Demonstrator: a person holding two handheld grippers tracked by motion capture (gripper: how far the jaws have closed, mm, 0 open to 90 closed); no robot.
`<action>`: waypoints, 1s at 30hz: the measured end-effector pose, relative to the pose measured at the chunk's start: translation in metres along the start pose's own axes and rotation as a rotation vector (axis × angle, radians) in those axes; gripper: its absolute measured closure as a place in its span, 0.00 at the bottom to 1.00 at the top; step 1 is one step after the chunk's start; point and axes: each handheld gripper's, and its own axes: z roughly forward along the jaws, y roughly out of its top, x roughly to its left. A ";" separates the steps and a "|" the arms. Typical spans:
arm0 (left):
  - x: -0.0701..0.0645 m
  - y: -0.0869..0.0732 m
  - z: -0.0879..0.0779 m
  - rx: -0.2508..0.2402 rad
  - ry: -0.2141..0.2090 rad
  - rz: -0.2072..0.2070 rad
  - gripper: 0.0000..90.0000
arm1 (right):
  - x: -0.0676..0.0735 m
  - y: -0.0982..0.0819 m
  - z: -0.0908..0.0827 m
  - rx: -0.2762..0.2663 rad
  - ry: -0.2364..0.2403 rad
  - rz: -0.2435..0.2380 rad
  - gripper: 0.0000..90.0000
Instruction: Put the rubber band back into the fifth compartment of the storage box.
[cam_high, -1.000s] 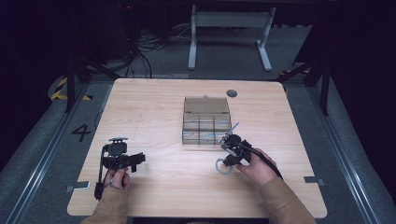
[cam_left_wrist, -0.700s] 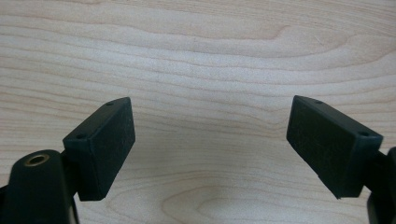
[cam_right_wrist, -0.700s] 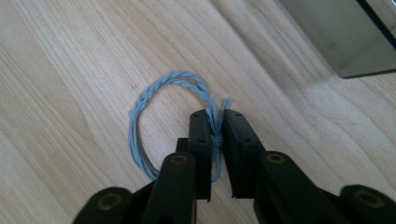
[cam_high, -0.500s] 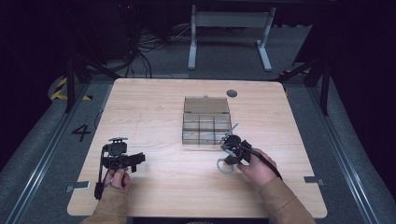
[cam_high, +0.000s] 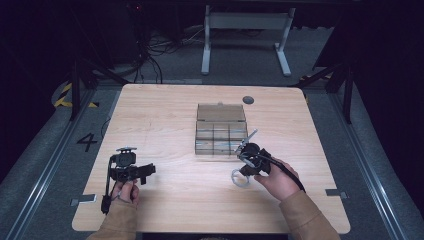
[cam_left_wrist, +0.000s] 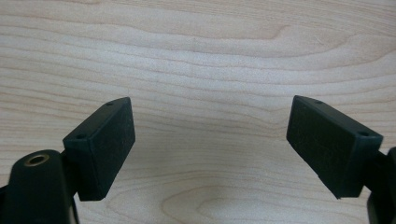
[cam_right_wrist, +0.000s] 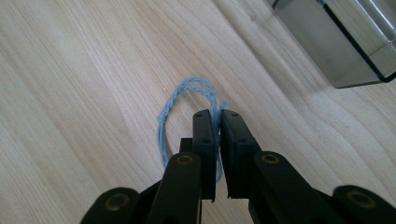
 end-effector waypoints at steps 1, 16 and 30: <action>0.000 0.000 0.000 0.000 0.000 0.000 0.18 | 0.001 0.000 -0.002 0.000 0.003 -0.006 0.95; -0.001 0.000 0.001 0.001 0.005 -0.001 0.18 | 0.002 -0.004 -0.041 -0.079 0.024 -0.046 0.95; 0.000 -0.001 0.001 0.003 0.011 0.000 0.18 | -0.005 0.013 -0.057 -0.102 0.049 -0.067 0.95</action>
